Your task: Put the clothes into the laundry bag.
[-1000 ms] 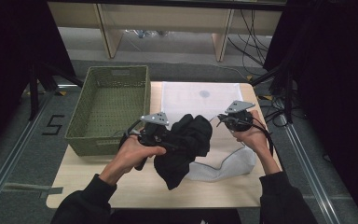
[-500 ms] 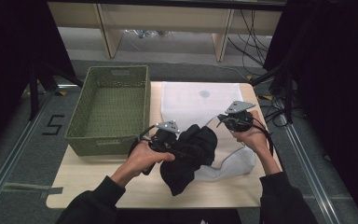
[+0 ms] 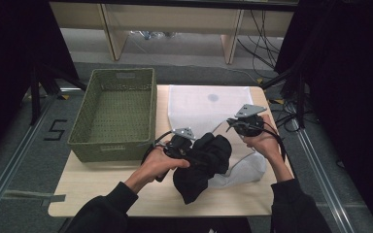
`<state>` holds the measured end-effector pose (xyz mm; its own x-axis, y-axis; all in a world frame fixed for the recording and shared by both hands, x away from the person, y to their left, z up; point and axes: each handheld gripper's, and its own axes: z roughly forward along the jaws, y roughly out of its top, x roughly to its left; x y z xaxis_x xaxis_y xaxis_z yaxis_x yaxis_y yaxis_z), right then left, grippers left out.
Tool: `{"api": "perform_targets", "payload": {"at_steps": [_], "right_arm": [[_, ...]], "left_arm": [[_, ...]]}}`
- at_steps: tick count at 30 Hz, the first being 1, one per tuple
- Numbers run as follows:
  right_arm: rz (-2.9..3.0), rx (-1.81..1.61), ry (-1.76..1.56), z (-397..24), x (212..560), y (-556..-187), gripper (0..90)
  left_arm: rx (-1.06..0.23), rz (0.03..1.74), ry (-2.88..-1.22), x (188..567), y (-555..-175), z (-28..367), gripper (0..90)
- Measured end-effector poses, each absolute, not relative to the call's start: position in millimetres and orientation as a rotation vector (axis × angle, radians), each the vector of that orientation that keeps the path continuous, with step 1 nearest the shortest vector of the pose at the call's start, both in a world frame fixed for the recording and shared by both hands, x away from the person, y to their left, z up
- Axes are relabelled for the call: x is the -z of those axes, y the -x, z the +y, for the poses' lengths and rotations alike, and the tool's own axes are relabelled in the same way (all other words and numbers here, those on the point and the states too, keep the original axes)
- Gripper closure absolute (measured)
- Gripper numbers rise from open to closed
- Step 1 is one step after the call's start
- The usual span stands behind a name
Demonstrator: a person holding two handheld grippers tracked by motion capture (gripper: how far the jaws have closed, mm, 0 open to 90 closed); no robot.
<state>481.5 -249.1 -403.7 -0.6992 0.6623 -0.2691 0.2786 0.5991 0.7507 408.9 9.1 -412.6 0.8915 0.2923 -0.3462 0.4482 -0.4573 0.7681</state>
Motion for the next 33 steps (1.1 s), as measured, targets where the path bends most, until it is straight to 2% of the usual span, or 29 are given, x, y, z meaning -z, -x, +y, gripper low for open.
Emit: {"api": "perform_targets", "payload": {"at_steps": [12,16,24,33], "right_arm": [[2.286,-0.961,-0.719,-250,401,-482,89.7],[2.274,-0.956,-0.715,-251,399,-481,89.8],[2.278,-0.974,-0.719,-251,396,-480,89.7],[2.274,-0.98,-0.712,-253,394,-480,89.7]], "left_arm": [[0.268,0.531,-2.082,425,-417,-16,62.4],[0.251,0.544,-2.079,427,-423,-23,62.3],[0.317,0.516,-2.092,432,-428,-38,62.0],[0.295,0.483,-2.093,422,-428,-42,61.8]]}}
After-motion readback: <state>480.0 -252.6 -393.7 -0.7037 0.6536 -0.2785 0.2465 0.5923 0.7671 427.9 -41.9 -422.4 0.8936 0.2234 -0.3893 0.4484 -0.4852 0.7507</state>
